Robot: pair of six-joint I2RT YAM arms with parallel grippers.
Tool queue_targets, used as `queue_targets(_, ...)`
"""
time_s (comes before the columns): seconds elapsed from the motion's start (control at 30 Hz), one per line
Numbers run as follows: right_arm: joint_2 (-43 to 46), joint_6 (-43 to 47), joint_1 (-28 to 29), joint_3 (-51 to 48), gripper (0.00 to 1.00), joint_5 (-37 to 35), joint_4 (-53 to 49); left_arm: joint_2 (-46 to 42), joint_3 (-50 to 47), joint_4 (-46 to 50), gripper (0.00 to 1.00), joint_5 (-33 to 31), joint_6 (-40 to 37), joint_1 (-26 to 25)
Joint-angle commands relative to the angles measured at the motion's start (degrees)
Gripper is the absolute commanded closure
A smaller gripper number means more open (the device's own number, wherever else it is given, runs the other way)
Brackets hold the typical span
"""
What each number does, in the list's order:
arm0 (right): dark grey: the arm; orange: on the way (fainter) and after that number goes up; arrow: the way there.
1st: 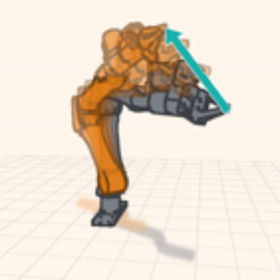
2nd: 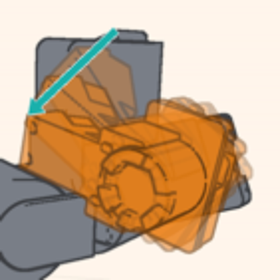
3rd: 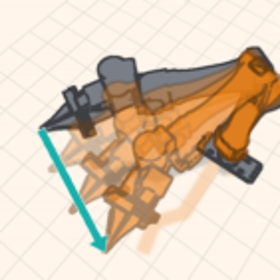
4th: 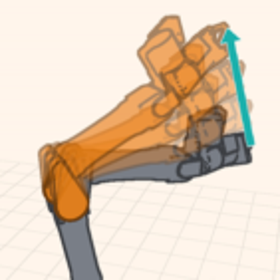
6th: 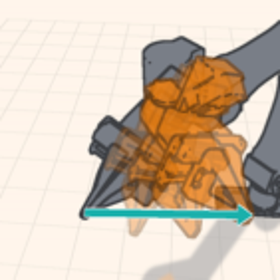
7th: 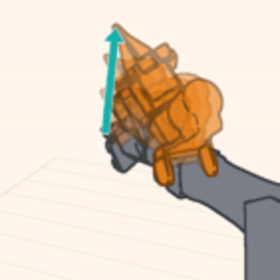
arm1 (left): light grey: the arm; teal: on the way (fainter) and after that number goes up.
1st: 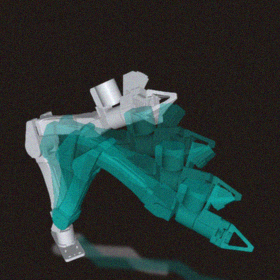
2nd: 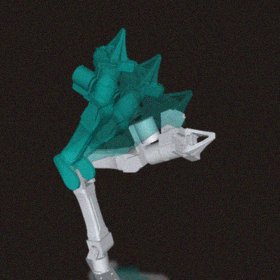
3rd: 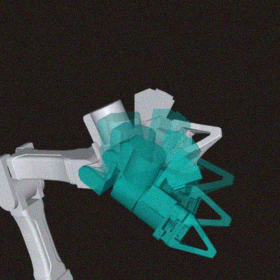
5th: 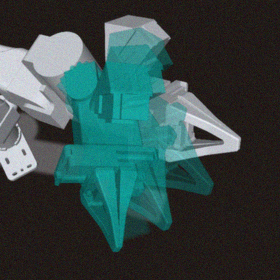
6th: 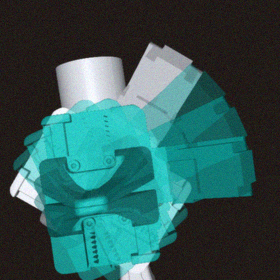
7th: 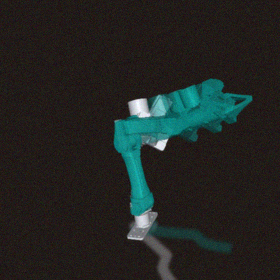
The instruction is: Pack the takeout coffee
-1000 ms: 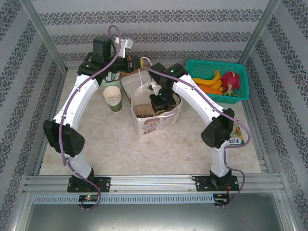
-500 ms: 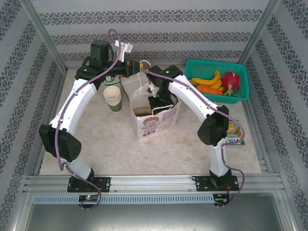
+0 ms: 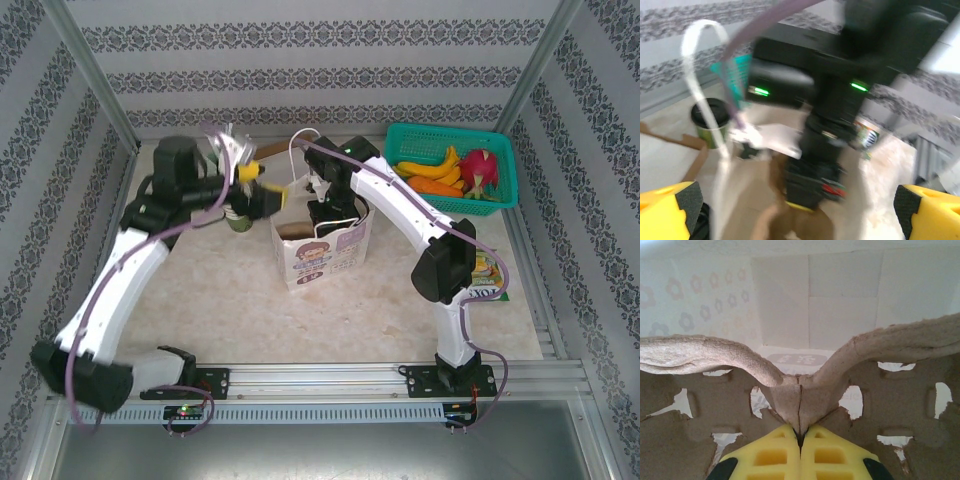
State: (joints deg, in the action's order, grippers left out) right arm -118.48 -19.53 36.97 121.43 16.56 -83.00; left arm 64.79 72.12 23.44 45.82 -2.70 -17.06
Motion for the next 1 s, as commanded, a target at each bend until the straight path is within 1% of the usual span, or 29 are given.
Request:
queue_targets(0.0, 0.7, -0.9, 0.1, -0.4, 1.00, 0.5, 0.0, -6.1, -4.5, -4.7, 0.00, 2.0, -8.5, -3.7)
queue_targets(0.07, 0.6, -0.9, 0.2, -0.3, 1.00, 0.4, 0.0, -7.2, -4.3, -2.5, 0.00, 2.4, -9.8, -5.8)
queue_targets(0.13, 0.5, -1.1, 0.2, -0.2, 1.00, 0.1, 0.0, -6.2, -2.5, -0.1, 0.00, 1.9, -11.6, -8.6)
queue_targets(0.27, 0.4, -1.4, 0.4, 0.0, 1.00, -0.6, -0.2, -2.4, 0.6, 1.2, 0.00, -4.4, -16.6, -15.8)
queue_targets(0.33, 0.4, -1.6, 0.5, 0.1, 1.00, -1.1, -0.2, -0.7, 1.6, 0.6, 0.00, -7.4, -18.8, -18.4)
queue_targets(0.43, 0.4, -1.9, 0.9, 0.1, 1.00, -1.3, -0.1, 1.8, 3.1, -1.4, 0.03, -9.9, -20.5, -19.9)
queue_targets(0.5, 0.4, -2.0, 0.9, 0.2, 1.00, -1.5, 0.0, 2.9, 3.8, -2.3, 0.08, -9.0, -21.1, -20.4)
queue_targets(0.53, 0.4, -2.1, 1.0, 0.1, 1.00, -1.6, 0.0, 3.3, 4.3, -2.4, 0.12, -7.7, -21.4, -20.7)
queue_targets(0.57, 0.4, -2.1, 1.0, 0.1, 1.00, -1.7, 0.1, 3.8, 4.7, -2.3, 0.22, -6.1, -21.5, -20.9)
queue_targets(0.63, 0.4, -2.4, 1.2, 0.1, 1.00, -2.1, 0.4, 4.9, 5.9, -1.1, 0.50, -3.7, -21.6, -21.5)
queue_targets(0.67, 0.2, -2.5, 1.3, 0.4, 1.00, -2.3, 0.3, 5.6, 6.9, 0.0, 0.59, -3.2, -21.8, -22.0)
queue_targets(0.73, 0.0, -2.8, 1.4, 0.9, 1.00, -1.9, 0.2, 6.8, 8.6, 3.4, 0.70, -2.6, -23.3, -23.2)
queue_targets(0.8, -0.4, -3.3, 1.5, 1.1, 1.00, -2.0, 0.0, 7.5, 9.7, 6.1, 0.76, -1.9, -24.8, -24.6)
queue_targets(0.87, -0.8, -3.8, 1.6, 1.2, 1.00, -2.4, -0.2, 8.0, 10.7, 8.2, 0.80, -0.4, -26.1, -25.7)
queue_targets(0.97, -1.3, -4.2, 1.7, 1.3, 1.00, -3.0, -0.4, 9.1, 13.2, 12.3, 0.83, 1.9, -28.4, -26.9)
